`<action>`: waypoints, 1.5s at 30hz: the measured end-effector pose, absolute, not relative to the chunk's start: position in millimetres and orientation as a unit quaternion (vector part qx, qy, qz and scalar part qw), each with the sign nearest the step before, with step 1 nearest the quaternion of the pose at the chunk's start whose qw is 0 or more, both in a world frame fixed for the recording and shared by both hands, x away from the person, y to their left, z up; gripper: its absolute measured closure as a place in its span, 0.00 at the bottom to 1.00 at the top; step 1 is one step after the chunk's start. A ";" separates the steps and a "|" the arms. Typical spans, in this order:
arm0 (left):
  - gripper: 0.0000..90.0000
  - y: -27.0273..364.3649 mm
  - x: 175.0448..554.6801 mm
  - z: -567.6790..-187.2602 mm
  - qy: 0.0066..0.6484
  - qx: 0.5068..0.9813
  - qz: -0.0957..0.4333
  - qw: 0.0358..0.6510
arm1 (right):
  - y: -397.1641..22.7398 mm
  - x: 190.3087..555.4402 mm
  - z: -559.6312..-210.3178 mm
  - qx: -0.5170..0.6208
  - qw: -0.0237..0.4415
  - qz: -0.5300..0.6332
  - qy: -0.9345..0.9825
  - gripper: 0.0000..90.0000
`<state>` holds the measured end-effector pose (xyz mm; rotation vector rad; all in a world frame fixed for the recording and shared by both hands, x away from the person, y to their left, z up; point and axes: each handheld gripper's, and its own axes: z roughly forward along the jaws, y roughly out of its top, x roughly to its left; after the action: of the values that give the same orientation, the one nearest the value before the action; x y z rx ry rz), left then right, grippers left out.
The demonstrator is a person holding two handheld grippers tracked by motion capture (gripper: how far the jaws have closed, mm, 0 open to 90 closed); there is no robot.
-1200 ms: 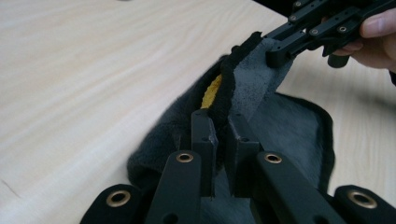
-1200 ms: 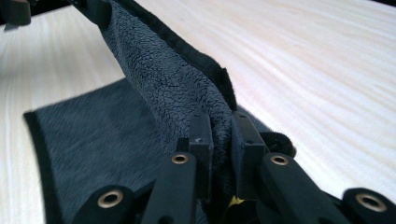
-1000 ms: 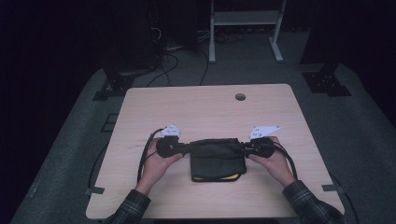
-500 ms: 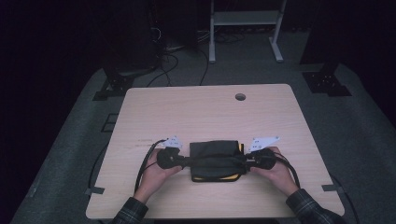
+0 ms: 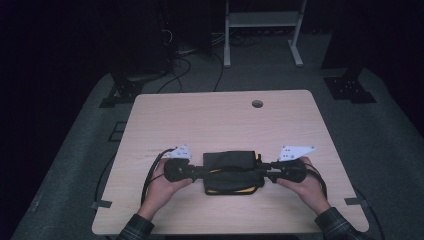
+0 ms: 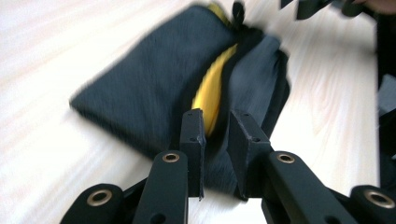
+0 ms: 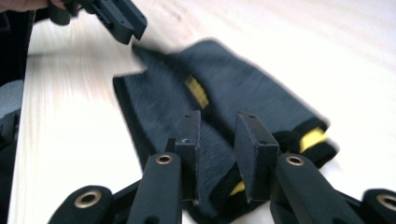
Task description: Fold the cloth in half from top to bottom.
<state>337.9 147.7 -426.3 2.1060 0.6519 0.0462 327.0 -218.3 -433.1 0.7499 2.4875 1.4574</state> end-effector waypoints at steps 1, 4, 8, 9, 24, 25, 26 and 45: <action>0.84 148.3 339.0 -420.9 0.262 0.849 0.025 0.458 | -218.3 327.0 -433.1 0.251 0.081 0.488 0.832 0.79; 0.85 148.4 344.2 -411.2 0.261 0.843 0.035 0.468 | -216.1 338.4 -423.5 0.253 0.092 0.495 0.826 0.83; 0.87 137.8 363.0 -415.6 0.268 0.841 0.040 0.468 | -203.8 356.1 -426.9 0.257 0.092 0.486 0.830 0.87; 0.88 137.8 363.0 -415.6 0.268 0.841 0.040 0.468 | -203.8 356.1 -426.9 0.257 0.092 0.486 0.830 0.87; 0.86 119.9 343.8 -450.0 0.249 0.872 0.006 0.422 | -188.5 351.4 -458.4 0.234 0.034 0.444 0.864 0.88; 0.86 120.3 338.5 -451.2 0.246 0.874 0.004 0.420 | -190.1 347.4 -458.2 0.232 0.034 0.442 0.866 0.88; 0.85 121.1 334.9 -452.2 0.243 0.876 0.001 0.417 | -192.2 342.3 -458.6 0.230 0.034 0.440 0.867 0.88; 0.61 132.1 317.1 -446.3 0.242 0.869 0.029 0.430 | -220.4 315.0 -455.5 0.245 0.064 0.450 0.856 0.68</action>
<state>317.1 132.1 -446.3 2.1690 0.6037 0.0721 315.0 -220.4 -455.5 0.7404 2.5867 1.3590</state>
